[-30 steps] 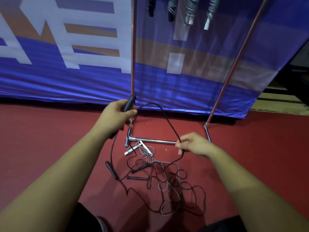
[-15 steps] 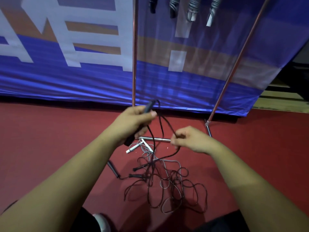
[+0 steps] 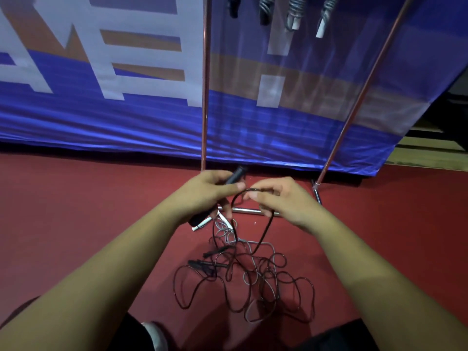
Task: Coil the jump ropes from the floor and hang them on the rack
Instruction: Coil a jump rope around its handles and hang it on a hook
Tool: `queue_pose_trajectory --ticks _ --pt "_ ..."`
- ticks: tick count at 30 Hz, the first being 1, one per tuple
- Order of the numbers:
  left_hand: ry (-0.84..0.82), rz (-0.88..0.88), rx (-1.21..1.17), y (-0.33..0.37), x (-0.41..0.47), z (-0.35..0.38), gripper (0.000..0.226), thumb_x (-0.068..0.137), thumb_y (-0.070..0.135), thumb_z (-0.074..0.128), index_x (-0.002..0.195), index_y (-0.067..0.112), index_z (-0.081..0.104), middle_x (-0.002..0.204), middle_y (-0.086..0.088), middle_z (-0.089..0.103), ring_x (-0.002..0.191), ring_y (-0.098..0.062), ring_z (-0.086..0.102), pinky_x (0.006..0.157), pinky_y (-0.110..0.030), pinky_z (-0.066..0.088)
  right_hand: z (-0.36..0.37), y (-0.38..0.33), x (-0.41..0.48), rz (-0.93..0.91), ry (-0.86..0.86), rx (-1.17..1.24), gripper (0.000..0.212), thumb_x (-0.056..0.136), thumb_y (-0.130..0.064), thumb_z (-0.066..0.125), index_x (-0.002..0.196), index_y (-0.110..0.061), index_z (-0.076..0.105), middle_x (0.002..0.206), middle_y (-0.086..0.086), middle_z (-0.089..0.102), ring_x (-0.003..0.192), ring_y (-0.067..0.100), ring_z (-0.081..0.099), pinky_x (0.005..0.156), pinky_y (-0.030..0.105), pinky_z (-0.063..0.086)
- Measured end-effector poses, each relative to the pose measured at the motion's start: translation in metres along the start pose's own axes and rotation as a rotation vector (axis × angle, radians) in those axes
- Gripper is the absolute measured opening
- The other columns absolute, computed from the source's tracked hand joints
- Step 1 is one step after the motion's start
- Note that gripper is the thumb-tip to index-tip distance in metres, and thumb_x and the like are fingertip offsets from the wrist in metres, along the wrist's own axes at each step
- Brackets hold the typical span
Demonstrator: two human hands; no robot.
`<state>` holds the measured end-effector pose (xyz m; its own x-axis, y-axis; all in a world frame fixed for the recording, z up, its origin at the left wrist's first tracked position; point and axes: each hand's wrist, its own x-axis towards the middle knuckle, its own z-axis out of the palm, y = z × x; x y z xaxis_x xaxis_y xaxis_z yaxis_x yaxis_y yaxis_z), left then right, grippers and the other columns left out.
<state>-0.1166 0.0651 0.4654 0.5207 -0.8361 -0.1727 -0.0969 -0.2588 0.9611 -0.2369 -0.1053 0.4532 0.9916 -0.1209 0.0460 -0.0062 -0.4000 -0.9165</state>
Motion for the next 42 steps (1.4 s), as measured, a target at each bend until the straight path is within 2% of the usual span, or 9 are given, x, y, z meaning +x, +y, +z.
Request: queue_pose_trajectory --ticks 3,9,14,20,25,30,35,39,42 --pt "-0.084 0.023 -0.007 -0.001 0.001 0.008 0.013 0.097 0.02 0.061 0.088 0.011 0.058 0.06 0.003 0.058 0.036 -0.01 0.045 0.035 -0.02 0.031 -0.009 0.002 0.001 -0.005 0.057 0.06 0.013 0.095 -0.016 0.064 0.091 -0.006 0.072 0.058 0.007 0.049 0.056 0.02 0.043 0.058 0.03 0.034" --pt "0.223 0.197 -0.527 0.011 0.008 -0.018 0.025 0.096 0.013 0.055 0.073 0.016 0.044 0.057 0.002 0.039 0.035 -0.009 0.034 0.032 -0.016 0.022 -0.027 0.064 -0.003 0.354 -0.254 -0.41 0.012 0.087 -0.025 0.072 0.081 -0.015 0.073 0.077 0.002 0.071 0.069 0.006 0.058 0.072 0.027 0.046" --pt "0.563 0.047 0.177 -0.014 0.015 -0.035 0.006 0.096 0.016 0.062 0.089 0.018 0.062 0.075 -0.012 0.069 0.056 -0.023 0.07 0.041 -0.023 0.04 -0.032 0.065 -0.002 0.343 -0.058 -0.269 0.013 0.094 -0.015 0.064 0.085 -0.009 0.073 0.071 0.001 0.072 0.066 0.007 0.061 0.072 0.025 0.045" --pt "0.199 0.065 -0.027 -0.004 0.011 0.006 0.014 0.098 0.016 0.061 0.111 0.012 0.064 0.072 -0.01 0.068 0.044 -0.012 0.059 0.039 -0.021 0.038 -0.013 0.003 -0.006 0.087 -0.058 -0.141 0.015 0.097 -0.02 0.06 0.096 -0.013 0.073 0.059 0.007 0.05 0.052 0.014 0.046 0.058 0.028 0.039" --pt "0.035 0.068 0.141 -0.006 0.008 0.017 0.009 0.096 0.024 0.064 0.096 0.015 0.065 0.059 -0.001 0.06 0.046 -0.011 0.05 0.046 -0.023 0.039 -0.017 -0.008 -0.007 0.046 -0.009 0.011 0.018 0.097 -0.016 0.061 0.09 -0.006 0.074 0.056 0.006 0.037 0.05 0.015 0.031 0.049 0.024 0.027" --pt "0.161 0.117 -0.222 0.001 0.011 0.012 0.019 0.097 0.011 0.058 0.08 0.007 0.052 0.048 0.001 0.049 0.035 -0.011 0.037 0.035 -0.02 0.028 -0.026 0.029 -0.007 0.2 -0.102 -0.245 0.02 0.095 -0.022 0.063 0.078 -0.02 0.072 0.063 0.003 0.064 0.059 0.012 0.057 0.065 0.029 0.044" --pt "0.343 0.154 -0.442 0.003 0.013 -0.014 0.016 0.097 0.01 0.058 0.081 0.01 0.057 0.073 -0.008 0.058 0.041 -0.012 0.041 0.035 -0.019 0.029 -0.041 0.082 -0.011 0.533 -0.307 -0.506 0.024 0.09 -0.014 0.064 0.071 -0.025 0.071 0.09 0.001 0.076 0.082 0.009 0.065 0.094 0.037 0.05" --pt "0.56 0.078 -0.155 -0.006 0.016 -0.02 0.01 0.097 0.009 0.06 0.1 0.018 0.063 0.089 -0.005 0.065 0.056 -0.015 0.067 0.039 -0.02 0.037 -0.042 0.079 -0.008 0.488 -0.167 -0.363 0.019 0.094 -0.013 0.061 0.077 -0.016 0.069 0.08 0.007 0.076 0.062 0.008 0.058 0.072 0.03 0.047" --pt "0.461 0.074 -0.159 -0.006 0.015 -0.013 0.018 0.096 0.004 0.059 0.111 0.01 0.065 0.093 -0.005 0.068 0.055 -0.013 0.068 0.037 -0.02 0.036 -0.03 0.054 -0.004 0.359 -0.154 -0.272 0.018 0.098 -0.02 0.059 0.093 -0.008 0.071 0.064 0.004 0.069 0.06 0.014 0.059 0.063 0.024 0.043"
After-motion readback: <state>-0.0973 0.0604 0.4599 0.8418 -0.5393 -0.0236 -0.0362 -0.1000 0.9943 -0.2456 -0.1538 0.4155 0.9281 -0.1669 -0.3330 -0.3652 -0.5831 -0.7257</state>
